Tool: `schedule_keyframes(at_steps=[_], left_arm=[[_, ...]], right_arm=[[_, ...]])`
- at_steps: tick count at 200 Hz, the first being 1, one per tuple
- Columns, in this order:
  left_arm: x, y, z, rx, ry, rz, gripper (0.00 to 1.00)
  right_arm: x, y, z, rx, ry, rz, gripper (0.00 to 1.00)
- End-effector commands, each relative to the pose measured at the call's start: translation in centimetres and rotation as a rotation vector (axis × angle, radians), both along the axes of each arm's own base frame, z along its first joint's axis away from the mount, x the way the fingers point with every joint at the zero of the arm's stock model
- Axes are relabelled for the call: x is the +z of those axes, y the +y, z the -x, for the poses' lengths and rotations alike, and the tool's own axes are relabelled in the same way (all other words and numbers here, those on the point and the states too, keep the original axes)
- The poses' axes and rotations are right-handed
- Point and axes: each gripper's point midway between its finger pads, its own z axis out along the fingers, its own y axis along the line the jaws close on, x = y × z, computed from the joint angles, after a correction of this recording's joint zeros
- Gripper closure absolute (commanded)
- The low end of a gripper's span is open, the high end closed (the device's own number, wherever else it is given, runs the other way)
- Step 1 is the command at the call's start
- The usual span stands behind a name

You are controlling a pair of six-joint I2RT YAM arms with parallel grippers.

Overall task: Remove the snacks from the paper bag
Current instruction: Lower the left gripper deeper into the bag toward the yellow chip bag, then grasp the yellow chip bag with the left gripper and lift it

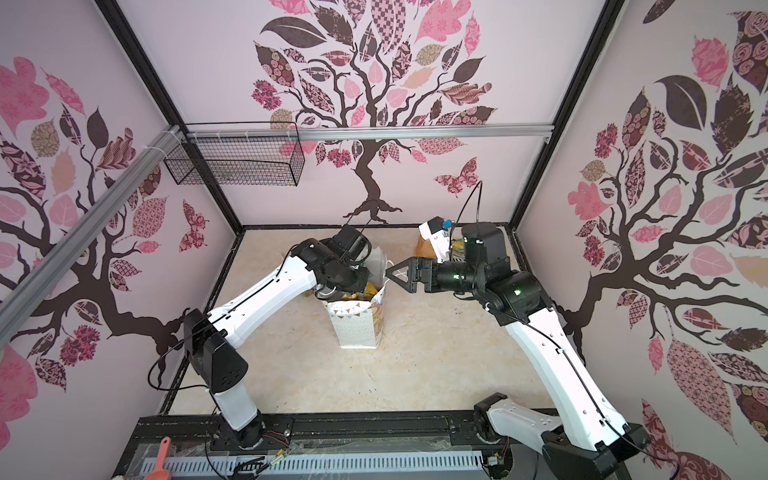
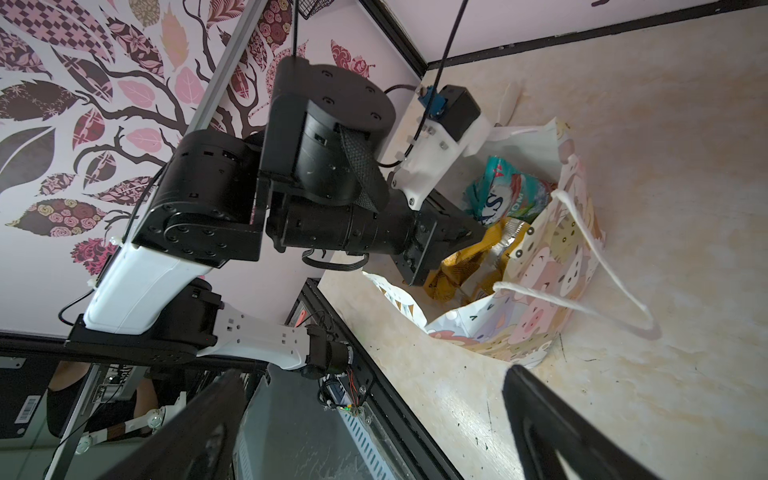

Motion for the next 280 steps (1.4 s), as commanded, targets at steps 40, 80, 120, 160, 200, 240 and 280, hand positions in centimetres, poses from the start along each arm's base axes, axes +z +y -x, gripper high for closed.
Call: schedule_keyframes(at_steps=[40, 80, 120, 160, 200, 240, 280], left_arm=[[6.0, -0.9, -0.2, -0.013, -0.138, 0.103, 1.00], [7.6, -1.1, -0.2, -0.033, -0.175, 0.125, 1.00], [8.9, -1.5, -0.3, -0.062, -0.209, 0.141, 1.00], [12.2, -2.2, -0.4, -0.080, -0.275, 0.212, 1.00], [14.5, -2.3, -0.2, -0.086, -0.327, 0.261, 1.00], [15.3, -2.1, 0.0, -0.085, -0.345, 0.267, 1.00], [14.7, -2.2, 0.1, -0.097, -0.348, 0.262, 1.00]], right_arm=[[0.3, -0.1, 0.3, -0.002, -0.015, -0.009, 0.00], [0.4, -0.1, 0.3, -0.002, -0.020, -0.011, 0.00], [0.2, 0.0, 0.2, -0.001, -0.012, -0.009, 0.00], [0.5, 0.0, 0.1, -0.003, -0.019, -0.012, 0.00], [0.4, 0.0, 0.1, -0.003, -0.015, -0.014, 0.00], [0.3, 0.0, 0.2, -0.004, -0.011, -0.015, 0.00], [0.2, 0.0, 0.2, -0.005, -0.005, -0.017, 0.00]])
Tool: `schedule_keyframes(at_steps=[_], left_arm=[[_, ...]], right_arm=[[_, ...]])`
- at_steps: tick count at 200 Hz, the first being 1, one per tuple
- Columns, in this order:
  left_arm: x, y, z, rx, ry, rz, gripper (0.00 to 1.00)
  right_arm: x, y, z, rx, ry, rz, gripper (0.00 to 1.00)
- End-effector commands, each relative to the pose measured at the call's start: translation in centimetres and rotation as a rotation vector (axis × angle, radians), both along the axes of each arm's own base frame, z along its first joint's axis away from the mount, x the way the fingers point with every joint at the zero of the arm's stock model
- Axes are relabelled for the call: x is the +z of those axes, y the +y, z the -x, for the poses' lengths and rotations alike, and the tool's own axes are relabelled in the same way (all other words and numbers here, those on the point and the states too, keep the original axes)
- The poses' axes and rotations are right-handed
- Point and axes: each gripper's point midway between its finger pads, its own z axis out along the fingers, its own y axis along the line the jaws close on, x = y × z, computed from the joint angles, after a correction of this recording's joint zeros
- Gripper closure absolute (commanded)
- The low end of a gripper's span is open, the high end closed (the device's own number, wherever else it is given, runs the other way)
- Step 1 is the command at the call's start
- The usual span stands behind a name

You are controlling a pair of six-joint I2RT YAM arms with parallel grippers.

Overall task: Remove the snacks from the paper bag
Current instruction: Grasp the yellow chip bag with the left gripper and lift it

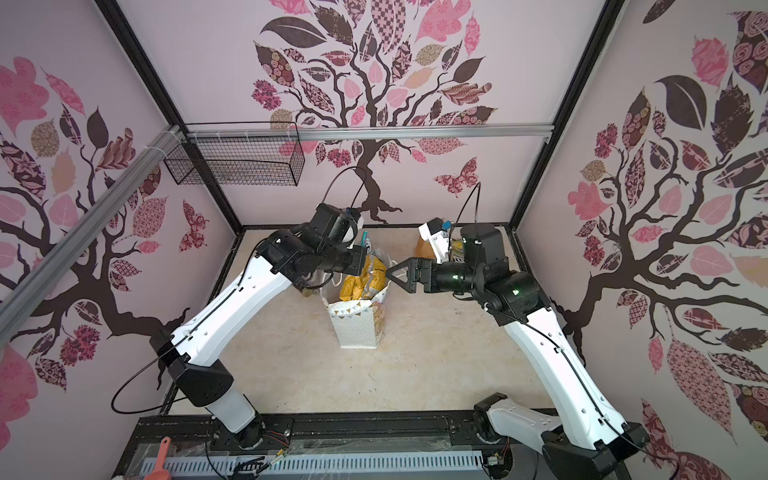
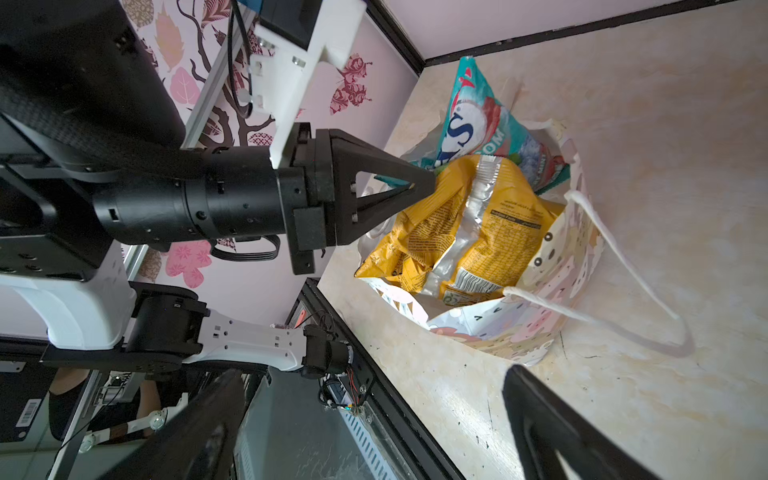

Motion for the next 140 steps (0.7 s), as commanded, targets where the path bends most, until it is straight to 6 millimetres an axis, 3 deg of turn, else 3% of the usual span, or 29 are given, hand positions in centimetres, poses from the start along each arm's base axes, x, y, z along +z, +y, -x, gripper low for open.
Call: schedule_keyframes(at_steps=[1, 21, 25, 35, 94, 100, 140], left_arm=[[3.3, -0.6, -0.2, -0.021, -0.103, 0.075, 1.00], [2.9, -0.5, -0.2, -0.015, -0.099, 0.072, 1.00], [1.8, -0.4, -0.2, -0.015, -0.079, 0.054, 1.00], [1.5, -0.5, -0.1, -0.015, -0.077, 0.054, 1.00], [2.8, -0.4, -0.1, -0.027, -0.109, 0.058, 1.00], [4.3, -0.4, -0.1, -0.026, -0.139, 0.079, 1.00], [7.4, -0.3, 0.2, -0.041, -0.203, 0.124, 1.00]], right_arm=[[0.8, 0.0, 0.3, 0.000, -0.023, -0.016, 0.00], [0.7, 0.0, 0.3, -0.001, -0.021, -0.017, 0.00], [0.7, 0.0, 0.3, -0.001, -0.021, -0.017, 0.00], [0.7, 0.0, 0.3, -0.001, -0.020, -0.017, 0.00], [0.5, 0.0, 0.2, -0.001, -0.015, -0.016, 0.00], [0.4, 0.0, 0.2, -0.001, -0.012, -0.015, 0.00], [1.3, -0.5, -0.4, -0.055, -0.053, -0.013, 0.00]])
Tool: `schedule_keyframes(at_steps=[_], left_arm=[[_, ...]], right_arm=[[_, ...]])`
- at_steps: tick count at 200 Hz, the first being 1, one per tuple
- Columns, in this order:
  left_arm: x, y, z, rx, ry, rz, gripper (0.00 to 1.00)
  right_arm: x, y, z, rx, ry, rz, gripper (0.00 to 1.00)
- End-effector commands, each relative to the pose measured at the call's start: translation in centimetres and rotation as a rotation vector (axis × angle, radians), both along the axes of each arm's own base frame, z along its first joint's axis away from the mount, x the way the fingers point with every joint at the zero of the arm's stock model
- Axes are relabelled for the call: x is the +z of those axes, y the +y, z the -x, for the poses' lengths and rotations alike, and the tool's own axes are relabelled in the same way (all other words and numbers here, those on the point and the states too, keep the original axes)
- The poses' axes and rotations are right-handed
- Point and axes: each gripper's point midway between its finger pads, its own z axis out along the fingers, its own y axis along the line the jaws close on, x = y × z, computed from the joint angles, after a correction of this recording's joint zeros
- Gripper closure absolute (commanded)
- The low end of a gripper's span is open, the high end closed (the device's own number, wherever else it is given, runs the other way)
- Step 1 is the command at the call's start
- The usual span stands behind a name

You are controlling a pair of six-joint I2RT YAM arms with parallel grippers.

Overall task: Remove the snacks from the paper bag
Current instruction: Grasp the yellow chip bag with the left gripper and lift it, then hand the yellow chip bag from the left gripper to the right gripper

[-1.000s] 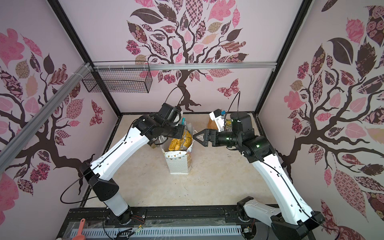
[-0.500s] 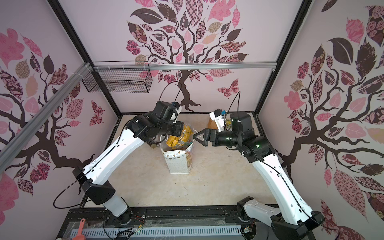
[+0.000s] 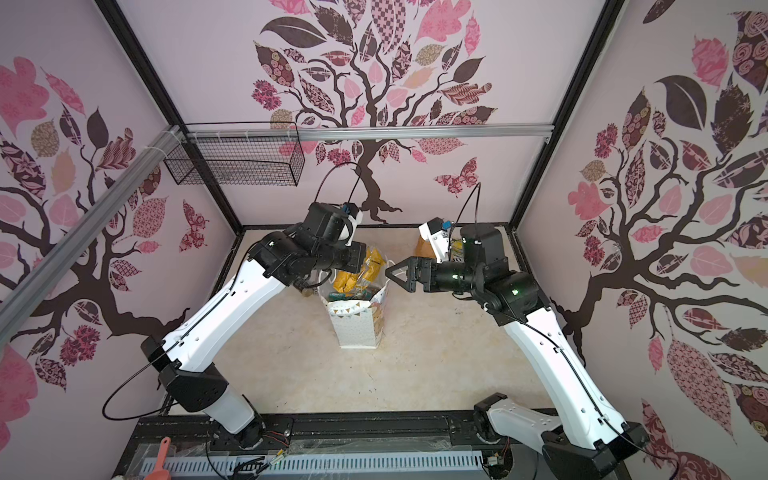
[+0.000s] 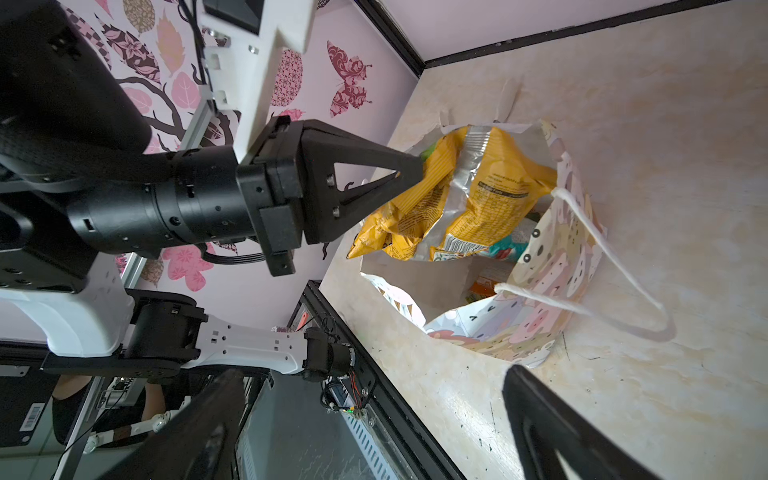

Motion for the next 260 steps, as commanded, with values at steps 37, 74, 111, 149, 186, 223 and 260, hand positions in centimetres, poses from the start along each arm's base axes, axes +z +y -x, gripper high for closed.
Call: schedule_keyframes(at_steps=[37, 74, 111, 149, 186, 223, 260], left_arm=[[8.5, 0.2, 1.3, -0.031, -0.194, 0.144, 1.00], [12.2, 0.4, 2.8, -0.054, -0.262, 0.221, 1.00], [15.2, 0.3, 4.8, -0.097, -0.297, 0.296, 1.00], [17.3, -0.3, 6.5, -0.143, -0.309, 0.369, 1.00], [18.8, -0.8, 7.5, -0.180, -0.307, 0.427, 1.00], [19.3, -0.9, 7.6, -0.182, -0.309, 0.441, 1.00], [19.5, -1.2, 7.5, -0.184, -0.310, 0.452, 1.00]], right_arm=[[3.7, -1.9, -1.0, -0.150, -0.162, -0.030, 0.00], [4.6, -2.5, -1.4, -0.207, -0.199, -0.067, 0.00], [4.8, -2.3, -1.5, -0.211, -0.215, -0.128, 0.00], [5.5, -0.6, -0.5, -0.093, -0.262, -0.261, 0.00], [6.7, -0.1, 0.3, -0.024, -0.421, -0.359, 0.00], [6.1, 0.7, -0.4, 0.005, -0.434, -0.378, 0.00], [6.8, 1.5, -0.6, 0.055, -0.451, -0.449, 0.00]])
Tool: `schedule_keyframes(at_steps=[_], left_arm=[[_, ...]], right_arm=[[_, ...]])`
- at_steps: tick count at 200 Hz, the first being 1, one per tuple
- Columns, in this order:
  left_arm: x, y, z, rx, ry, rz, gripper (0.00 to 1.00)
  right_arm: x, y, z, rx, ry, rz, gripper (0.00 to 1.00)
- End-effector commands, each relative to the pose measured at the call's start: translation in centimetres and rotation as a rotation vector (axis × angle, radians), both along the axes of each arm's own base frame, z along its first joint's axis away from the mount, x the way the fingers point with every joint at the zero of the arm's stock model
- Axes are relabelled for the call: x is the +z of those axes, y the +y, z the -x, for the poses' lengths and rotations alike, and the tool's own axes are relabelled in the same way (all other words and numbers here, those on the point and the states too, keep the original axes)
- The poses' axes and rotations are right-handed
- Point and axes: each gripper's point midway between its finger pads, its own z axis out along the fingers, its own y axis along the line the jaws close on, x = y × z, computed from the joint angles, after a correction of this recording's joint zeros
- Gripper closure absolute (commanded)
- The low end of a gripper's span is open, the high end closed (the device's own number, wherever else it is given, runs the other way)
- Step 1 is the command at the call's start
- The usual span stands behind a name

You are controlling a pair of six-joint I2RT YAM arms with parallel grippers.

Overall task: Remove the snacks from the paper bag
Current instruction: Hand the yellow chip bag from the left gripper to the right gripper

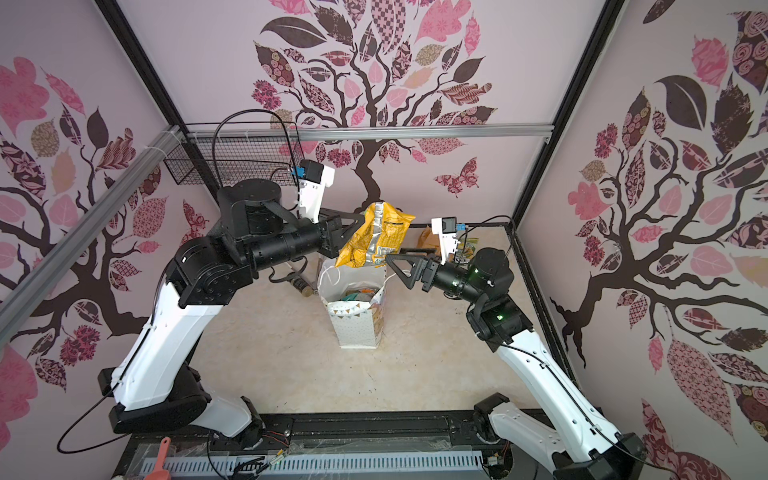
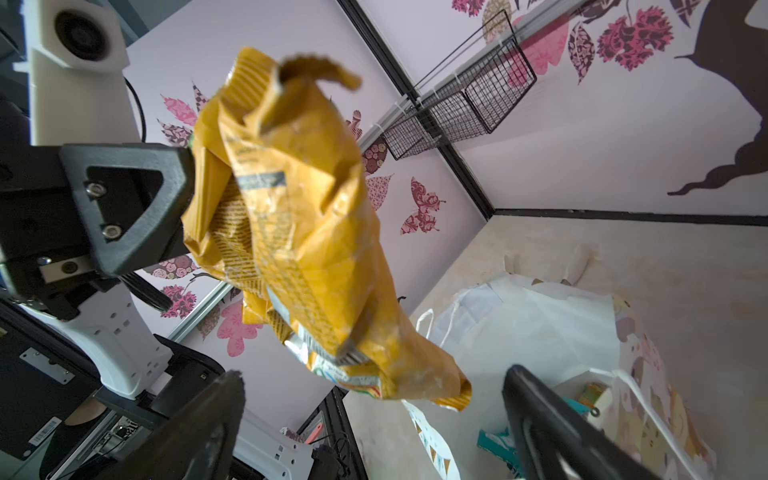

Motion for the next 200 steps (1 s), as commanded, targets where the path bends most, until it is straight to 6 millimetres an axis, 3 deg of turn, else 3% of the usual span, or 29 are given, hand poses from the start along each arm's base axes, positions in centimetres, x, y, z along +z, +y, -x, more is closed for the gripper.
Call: schedule_keyframes(at_steps=[1, 44, 71, 103, 144, 176, 200], left_arm=[[1.8, -0.3, 0.3, -0.015, -0.027, 0.050, 1.00], [1.3, -0.7, 0.0, -0.017, -0.014, 0.041, 1.00], [1.2, -0.6, -0.2, -0.007, -0.020, 0.032, 1.00], [0.8, -0.4, -0.5, 0.012, -0.024, 0.013, 1.00], [0.2, -0.3, -0.9, 0.031, -0.024, -0.006, 1.00], [-0.1, 0.3, -1.1, 0.060, -0.028, -0.025, 1.00], [-0.1, 0.4, -1.0, 0.063, -0.035, -0.025, 1.00]], right_arm=[[2.3, 0.5, 0.8, 0.062, -0.087, -0.070, 0.00], [2.4, 1.2, -0.1, 0.084, -0.113, -0.107, 0.00], [2.3, 1.9, -0.5, 0.100, -0.104, -0.110, 0.05], [1.7, 2.0, -0.8, 0.095, -0.088, -0.100, 0.26], [1.6, 1.6, -0.2, 0.083, -0.085, -0.106, 0.40], [2.0, 1.4, 0.2, 0.087, -0.082, -0.116, 0.64], [2.4, 1.2, 0.3, 0.080, -0.080, -0.123, 0.71]])
